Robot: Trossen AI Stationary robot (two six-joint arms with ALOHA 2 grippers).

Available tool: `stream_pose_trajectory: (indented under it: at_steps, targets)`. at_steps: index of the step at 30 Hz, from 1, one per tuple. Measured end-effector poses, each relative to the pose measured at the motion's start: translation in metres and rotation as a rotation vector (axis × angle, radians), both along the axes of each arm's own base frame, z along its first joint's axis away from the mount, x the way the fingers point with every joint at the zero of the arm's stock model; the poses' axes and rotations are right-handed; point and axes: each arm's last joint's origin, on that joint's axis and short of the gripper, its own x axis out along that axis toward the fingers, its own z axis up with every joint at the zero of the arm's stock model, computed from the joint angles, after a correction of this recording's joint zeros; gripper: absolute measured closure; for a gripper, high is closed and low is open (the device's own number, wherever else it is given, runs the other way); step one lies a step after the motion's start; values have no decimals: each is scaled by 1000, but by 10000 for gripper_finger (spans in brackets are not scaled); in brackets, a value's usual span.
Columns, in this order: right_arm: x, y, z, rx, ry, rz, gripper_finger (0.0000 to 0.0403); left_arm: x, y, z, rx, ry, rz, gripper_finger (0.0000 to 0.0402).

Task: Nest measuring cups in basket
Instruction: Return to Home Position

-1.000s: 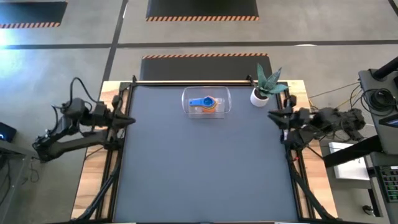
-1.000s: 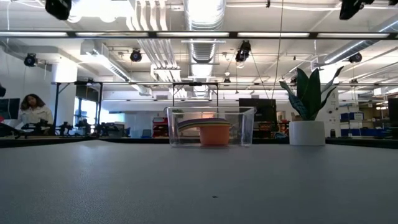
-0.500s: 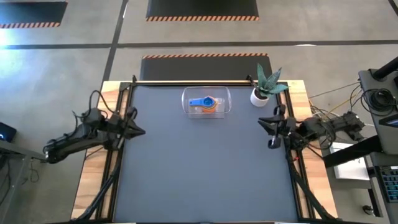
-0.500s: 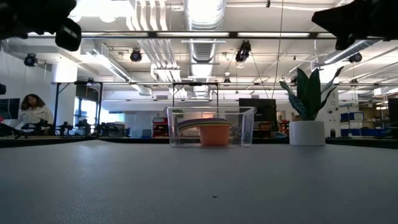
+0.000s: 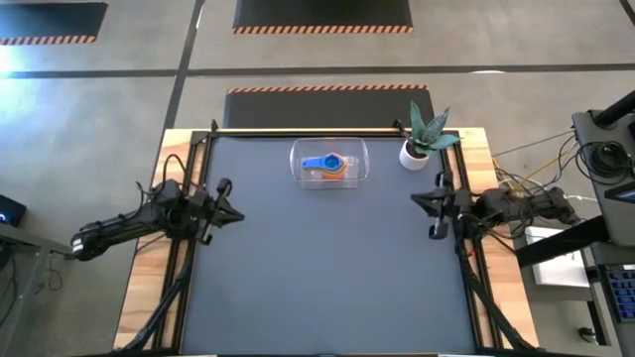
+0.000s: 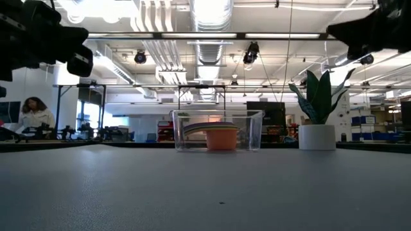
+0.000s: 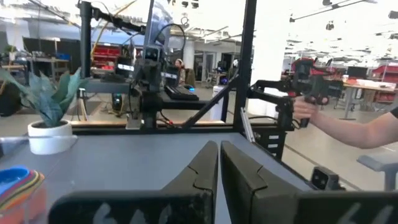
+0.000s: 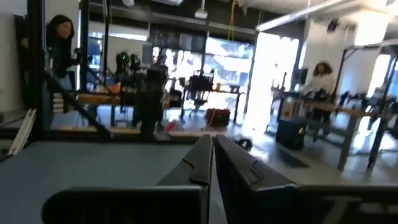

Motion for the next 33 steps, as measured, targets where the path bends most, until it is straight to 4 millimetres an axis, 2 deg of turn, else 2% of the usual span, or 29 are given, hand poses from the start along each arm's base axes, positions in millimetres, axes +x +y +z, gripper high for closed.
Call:
stream_pose_trajectory:
  at_steps: [7,14,33]
  targets:
    - [6,1,-30,15,116,2,394,0,-1,-1,33,3,-23,400]
    - [8,1,-33,47,142,10,394,0,-2,-1,57,-2,-53,401]
    - [9,1,-35,52,165,4,394,1,1,-6,36,44,18,401]
